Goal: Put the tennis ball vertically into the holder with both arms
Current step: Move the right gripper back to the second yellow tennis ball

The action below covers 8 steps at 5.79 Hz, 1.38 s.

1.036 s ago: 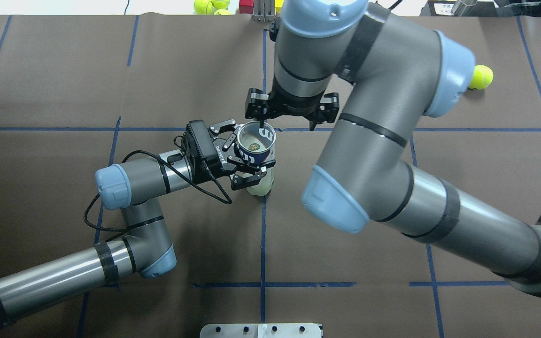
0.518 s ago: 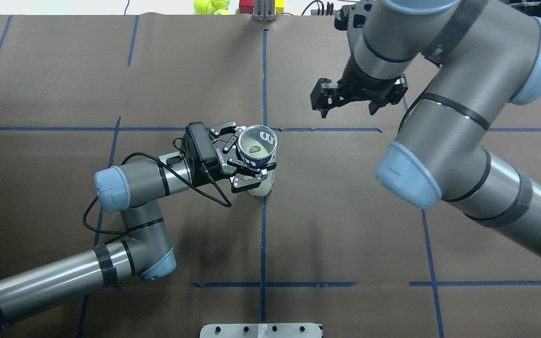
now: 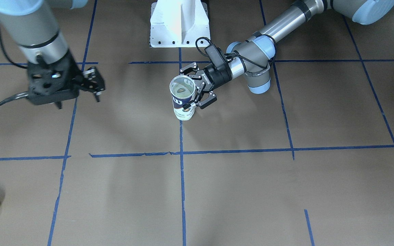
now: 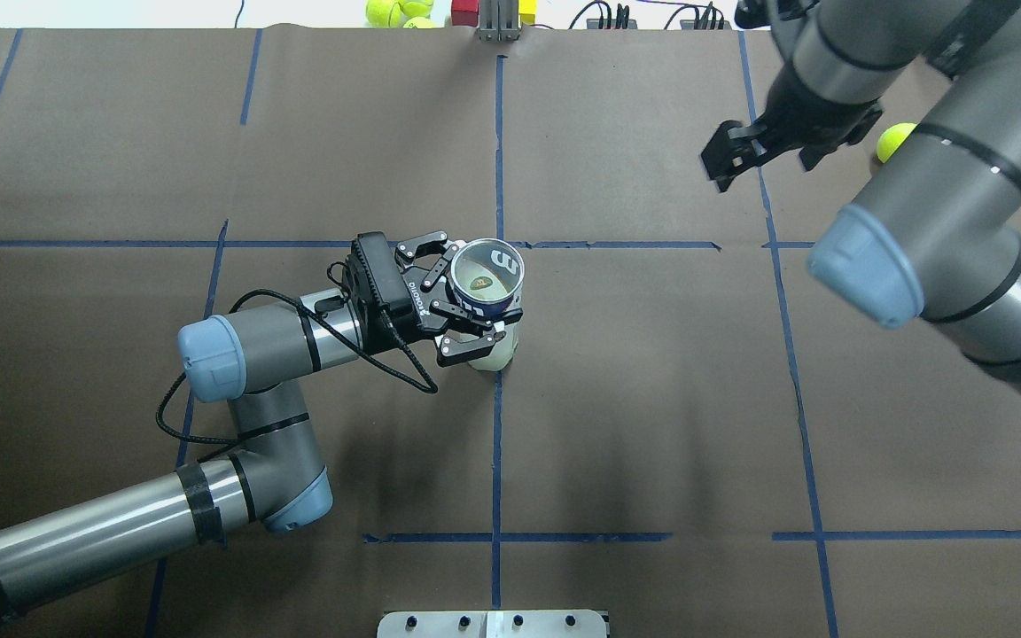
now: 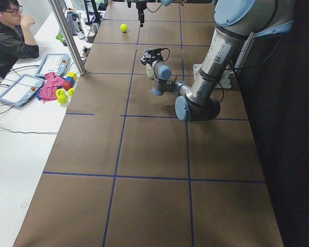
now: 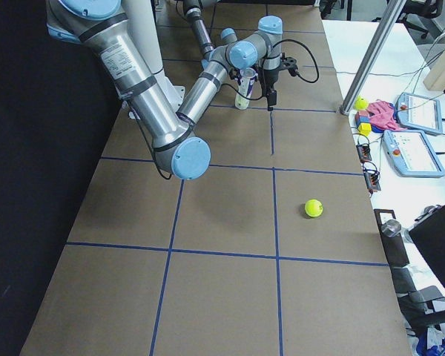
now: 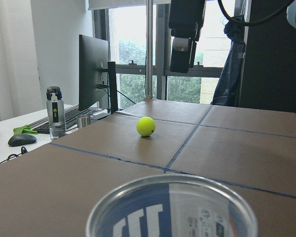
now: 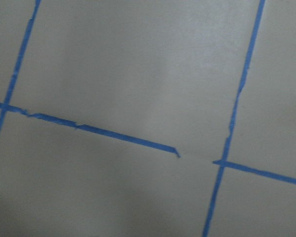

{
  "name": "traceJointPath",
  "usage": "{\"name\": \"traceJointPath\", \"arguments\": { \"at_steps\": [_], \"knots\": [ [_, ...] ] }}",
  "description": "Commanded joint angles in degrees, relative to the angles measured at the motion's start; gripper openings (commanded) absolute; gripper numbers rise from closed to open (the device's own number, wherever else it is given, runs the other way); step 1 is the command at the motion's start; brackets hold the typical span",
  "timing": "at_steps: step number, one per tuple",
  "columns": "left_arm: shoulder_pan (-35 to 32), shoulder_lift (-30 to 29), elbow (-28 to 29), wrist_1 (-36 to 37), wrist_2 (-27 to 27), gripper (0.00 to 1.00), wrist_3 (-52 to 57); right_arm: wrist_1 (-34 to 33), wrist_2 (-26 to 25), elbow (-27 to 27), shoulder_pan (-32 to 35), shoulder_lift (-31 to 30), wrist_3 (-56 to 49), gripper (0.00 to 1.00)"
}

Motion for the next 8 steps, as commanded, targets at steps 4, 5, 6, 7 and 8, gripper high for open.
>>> {"name": "traceJointPath", "arguments": {
  "at_steps": [4,5,6,7,8],
  "knots": [
    [0.0,0.9,0.0,-0.5,-0.1,0.90,0.1,22.8,1.8,-20.3,10.9,-7.3,-21.5,0.98],
    [-0.1,0.9,0.0,-0.5,-0.1,0.90,0.0,28.6,1.8,-23.8,11.6,-9.2,-22.7,0.98],
    [-0.1,0.8,-0.1,-0.5,-0.1,0.90,0.0,30.3,1.9,-25.9,11.8,-10.0,-24.6,0.98],
    [-0.1,0.8,-0.4,-0.5,-0.1,0.90,0.0,34.9,1.9,-28.1,11.8,-11.0,-25.0,0.99],
    [0.0,0.9,-0.4,-0.5,-0.1,0.90,0.0,42.1,1.8,-33.9,11.7,-10.8,-25.0,0.99]
  ]
}}
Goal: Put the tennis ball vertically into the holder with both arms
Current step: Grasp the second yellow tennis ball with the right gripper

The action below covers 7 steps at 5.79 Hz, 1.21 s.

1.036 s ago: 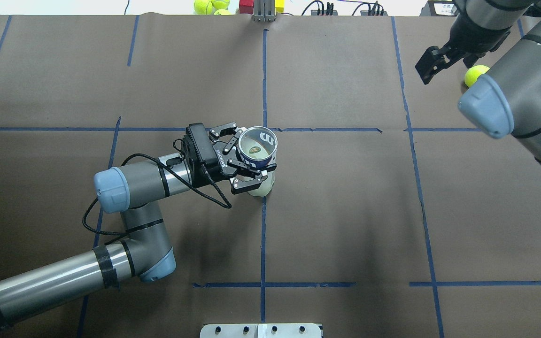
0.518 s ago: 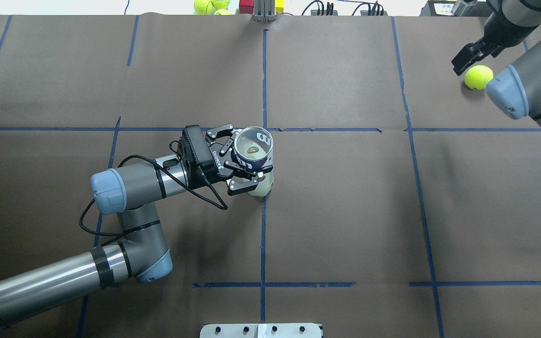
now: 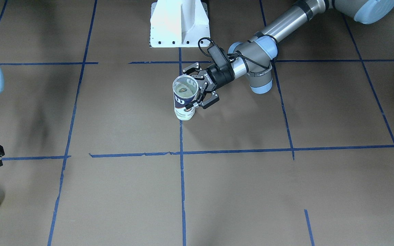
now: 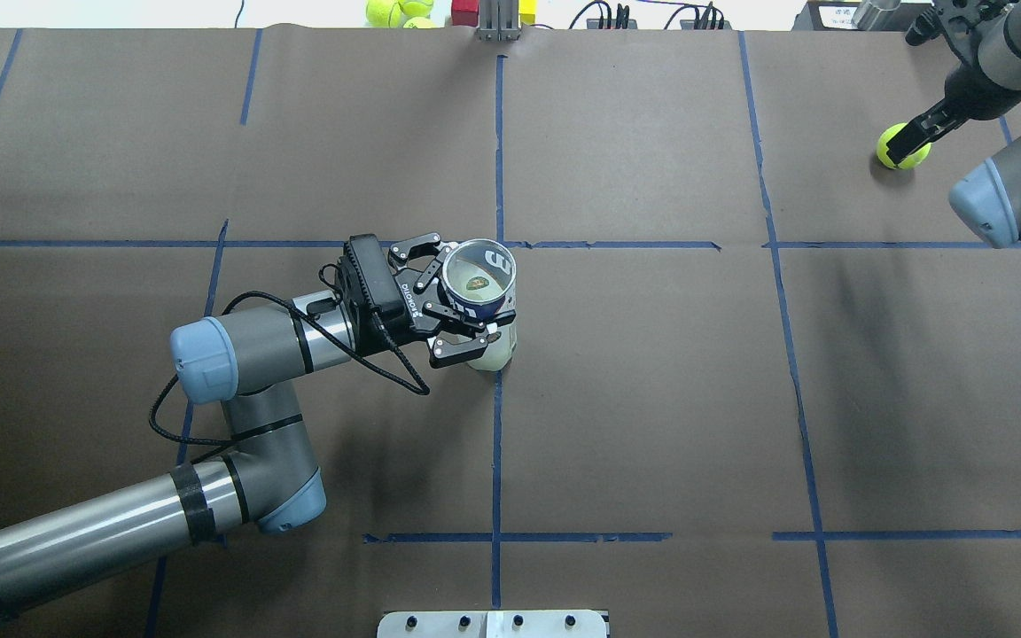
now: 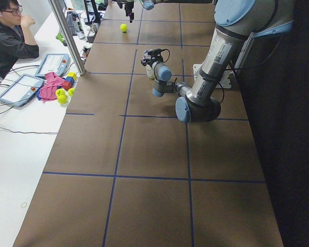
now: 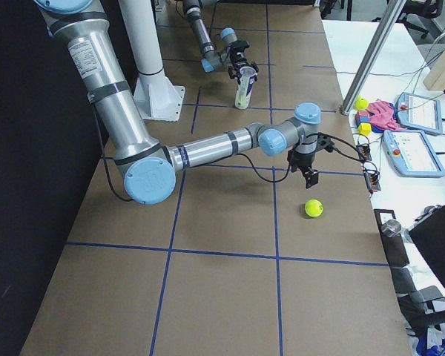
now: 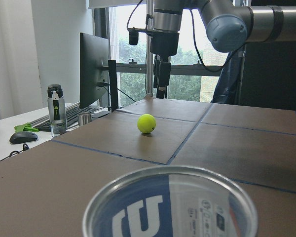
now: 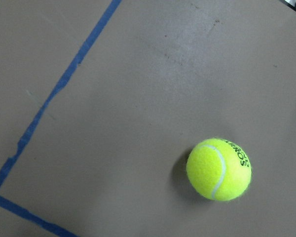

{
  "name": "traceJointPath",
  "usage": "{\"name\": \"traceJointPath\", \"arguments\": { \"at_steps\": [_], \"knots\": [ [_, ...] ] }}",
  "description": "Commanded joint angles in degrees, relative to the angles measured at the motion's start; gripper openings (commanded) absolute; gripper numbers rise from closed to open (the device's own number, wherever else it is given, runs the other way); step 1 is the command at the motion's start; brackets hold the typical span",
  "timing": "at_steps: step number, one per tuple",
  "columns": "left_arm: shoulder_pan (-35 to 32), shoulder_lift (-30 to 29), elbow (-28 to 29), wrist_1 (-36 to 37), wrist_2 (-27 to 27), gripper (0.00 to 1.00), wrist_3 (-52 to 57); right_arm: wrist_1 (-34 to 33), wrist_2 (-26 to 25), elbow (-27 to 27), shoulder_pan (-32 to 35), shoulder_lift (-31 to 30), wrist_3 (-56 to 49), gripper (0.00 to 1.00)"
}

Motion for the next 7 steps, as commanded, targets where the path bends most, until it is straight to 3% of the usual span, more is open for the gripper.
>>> {"name": "traceJointPath", "arguments": {
  "at_steps": [1,3,7],
  "knots": [
    [0.1,0.0,-0.1,0.1,0.0,0.90,0.0,9.2,-0.7,-8.0,-0.4,0.6,-0.4,0.99],
    [0.1,0.1,-0.1,0.1,0.0,0.90,0.0,15.4,-3.6,-15.9,-0.7,3.3,-0.4,0.99],
    [0.0,0.0,-0.2,0.2,0.0,0.90,0.0,15.5,-8.9,-20.8,-2.3,6.4,-0.5,0.99]
  ]
}}
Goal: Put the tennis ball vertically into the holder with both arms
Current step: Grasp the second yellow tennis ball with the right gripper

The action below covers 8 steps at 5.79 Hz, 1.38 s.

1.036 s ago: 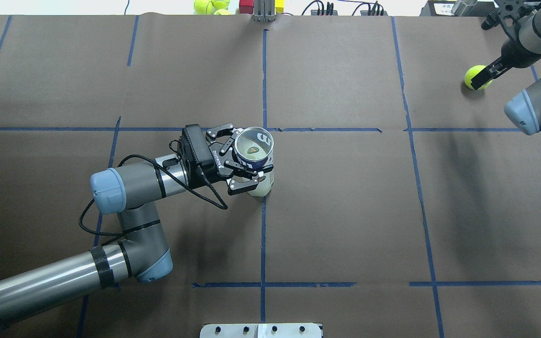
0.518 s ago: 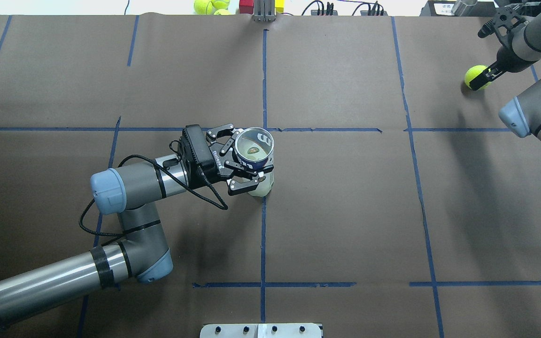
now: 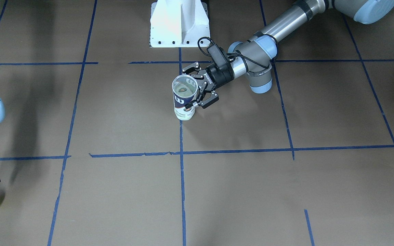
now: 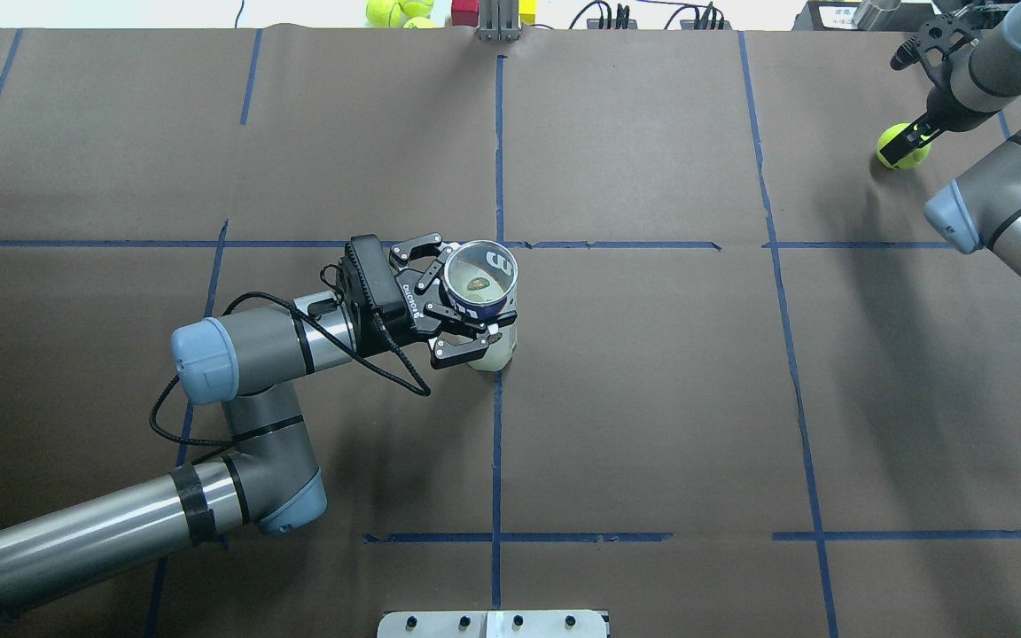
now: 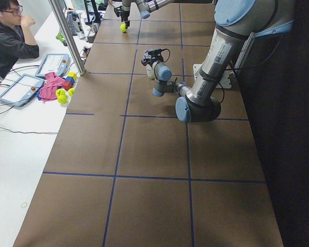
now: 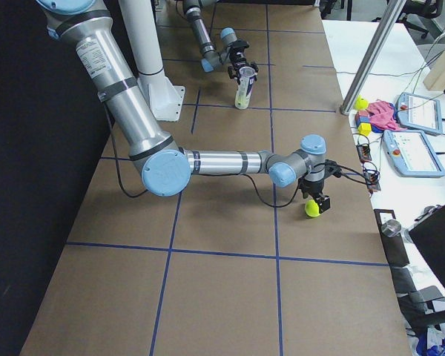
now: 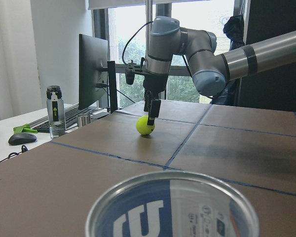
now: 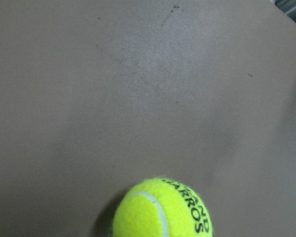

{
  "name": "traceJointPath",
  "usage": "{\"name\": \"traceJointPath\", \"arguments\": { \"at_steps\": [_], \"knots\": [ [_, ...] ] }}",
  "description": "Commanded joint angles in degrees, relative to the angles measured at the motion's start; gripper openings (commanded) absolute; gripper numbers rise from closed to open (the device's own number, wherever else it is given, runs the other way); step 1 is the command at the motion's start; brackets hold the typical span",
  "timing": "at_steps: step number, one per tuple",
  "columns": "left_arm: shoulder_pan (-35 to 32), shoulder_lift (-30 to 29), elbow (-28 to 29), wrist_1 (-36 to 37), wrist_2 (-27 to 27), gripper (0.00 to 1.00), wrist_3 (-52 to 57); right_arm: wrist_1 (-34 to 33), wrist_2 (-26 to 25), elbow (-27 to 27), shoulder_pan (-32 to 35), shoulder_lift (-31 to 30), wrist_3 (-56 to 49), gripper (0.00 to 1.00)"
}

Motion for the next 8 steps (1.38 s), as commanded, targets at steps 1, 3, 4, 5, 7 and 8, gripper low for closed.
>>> {"name": "traceJointPath", "arguments": {
  "at_steps": [1,3,4,5,7,8],
  "knots": [
    [0.0,0.1,0.0,0.1,0.1,0.90,0.0,-0.1,-2.6,-1.0,-1.2,0.4,0.0,0.99],
    [0.0,0.1,0.0,0.1,0.0,0.90,0.0,0.0,-2.9,-2.4,-1.5,1.1,0.1,0.75],
    [0.0,0.1,0.0,0.0,0.1,0.90,0.0,0.0,-3.0,-2.3,-1.7,1.1,0.0,0.23],
    [-0.1,0.2,0.0,0.0,0.0,0.90,0.1,0.1,-2.9,-1.7,-1.5,1.1,0.2,0.05],
    [0.0,0.1,0.0,0.0,0.0,0.90,0.1,-0.6,2.2,3.7,0.2,1.2,2.1,0.01],
    [0.0,0.1,0.0,0.1,0.1,0.90,0.1,-0.8,5.8,7.1,0.8,0.6,7.1,0.00]
  ]
}}
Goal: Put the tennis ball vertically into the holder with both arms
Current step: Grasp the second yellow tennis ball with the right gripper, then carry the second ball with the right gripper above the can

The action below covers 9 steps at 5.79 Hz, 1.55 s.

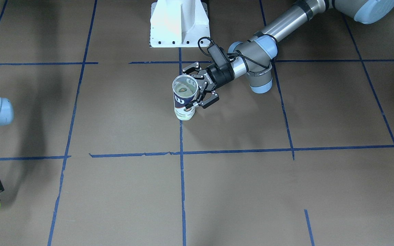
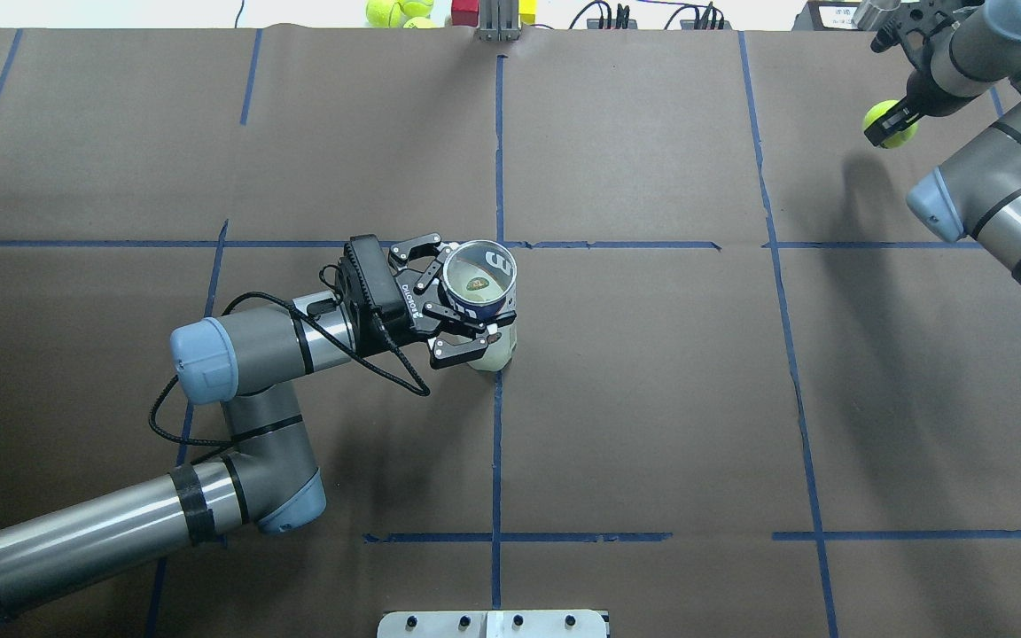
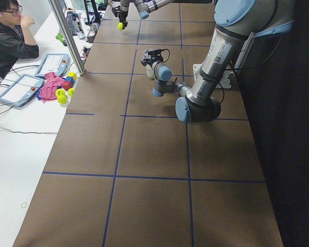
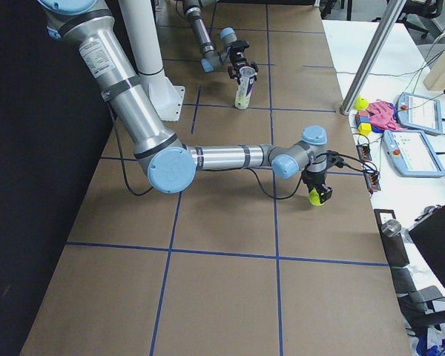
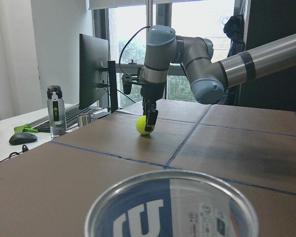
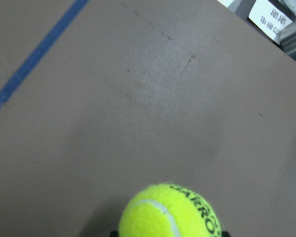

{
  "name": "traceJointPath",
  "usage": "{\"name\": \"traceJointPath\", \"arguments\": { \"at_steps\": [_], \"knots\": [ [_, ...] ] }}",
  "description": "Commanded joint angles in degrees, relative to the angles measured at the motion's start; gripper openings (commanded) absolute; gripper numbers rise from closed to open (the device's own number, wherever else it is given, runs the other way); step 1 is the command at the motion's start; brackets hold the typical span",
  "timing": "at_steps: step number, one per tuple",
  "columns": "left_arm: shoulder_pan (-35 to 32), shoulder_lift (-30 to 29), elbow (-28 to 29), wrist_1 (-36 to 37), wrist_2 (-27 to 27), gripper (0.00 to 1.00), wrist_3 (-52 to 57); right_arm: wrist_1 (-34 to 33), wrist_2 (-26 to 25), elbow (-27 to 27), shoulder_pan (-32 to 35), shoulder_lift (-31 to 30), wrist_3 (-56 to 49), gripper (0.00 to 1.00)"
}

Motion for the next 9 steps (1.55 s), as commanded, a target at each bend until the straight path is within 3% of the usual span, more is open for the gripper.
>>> {"name": "traceJointPath", "arguments": {
  "at_steps": [1,3,5,7,8,9],
  "knots": [
    [0.0,0.0,0.0,0.1,0.1,0.90,-0.1,-3.4,4.2,7.7,0.4,-0.6,12.0,0.00],
    [0.0,-0.2,-0.4,0.3,0.1,0.90,-0.1,-25.5,6.1,27.6,-2.2,-0.7,16.5,0.00],
    [0.1,-0.2,-1.0,0.4,0.1,0.90,-0.2,-37.9,7.1,42.4,-7.6,-0.5,26.1,0.00],
    [0.4,-0.1,-1.1,0.3,0.0,0.90,-0.2,-41.0,6.9,51.9,-15.2,0.2,42.3,0.00],
    [0.6,-0.1,-1.1,0.3,0.0,0.90,-0.2,-41.5,6.7,53.4,-18.2,2.6,47.3,0.00],
    [0.6,-0.1,-1.1,0.3,0.1,0.90,-0.2,-45.3,4.5,53.0,-21.9,8.8,53.6,0.00]
  ]
}}
